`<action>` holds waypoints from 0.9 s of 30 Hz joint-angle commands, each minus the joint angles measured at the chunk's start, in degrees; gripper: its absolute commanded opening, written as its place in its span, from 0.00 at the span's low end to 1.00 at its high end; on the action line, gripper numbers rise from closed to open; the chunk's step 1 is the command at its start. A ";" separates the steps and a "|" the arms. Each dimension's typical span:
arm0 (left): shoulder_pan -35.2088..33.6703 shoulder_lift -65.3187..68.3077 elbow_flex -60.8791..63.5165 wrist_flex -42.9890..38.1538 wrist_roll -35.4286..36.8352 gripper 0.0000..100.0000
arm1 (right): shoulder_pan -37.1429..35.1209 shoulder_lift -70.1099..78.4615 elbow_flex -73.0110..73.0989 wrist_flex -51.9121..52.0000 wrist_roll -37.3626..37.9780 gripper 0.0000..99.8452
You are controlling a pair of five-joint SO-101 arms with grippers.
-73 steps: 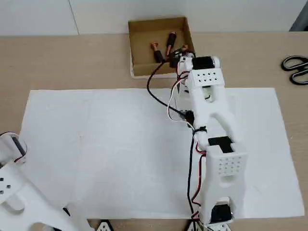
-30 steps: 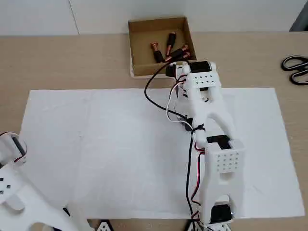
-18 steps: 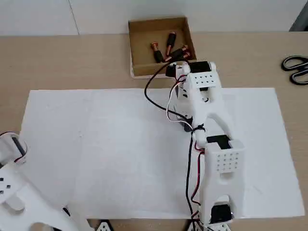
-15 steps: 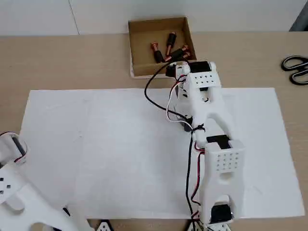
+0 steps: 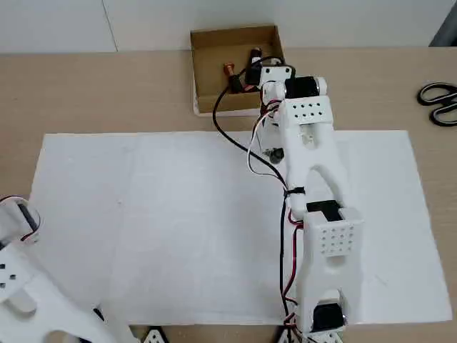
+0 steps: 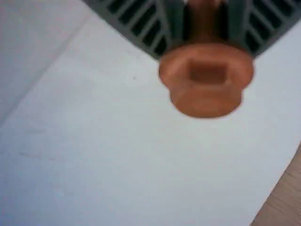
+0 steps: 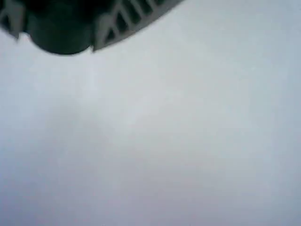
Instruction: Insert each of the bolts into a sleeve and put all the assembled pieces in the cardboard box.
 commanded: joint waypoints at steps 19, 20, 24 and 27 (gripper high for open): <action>0.26 -1.49 -0.31 1.05 0.18 0.00 | -4.62 -10.77 -3.16 -7.08 -4.84 0.01; 0.26 -1.49 -0.31 0.97 0.18 0.00 | -4.97 -12.44 -3.16 -7.08 -4.84 0.01; 0.26 -1.49 -0.31 0.97 0.18 0.00 | -5.41 -18.07 -3.08 -6.99 -4.84 0.01; 0.26 -1.49 -0.40 0.97 0.18 0.00 | -5.49 -21.49 -2.90 -5.85 -4.92 0.01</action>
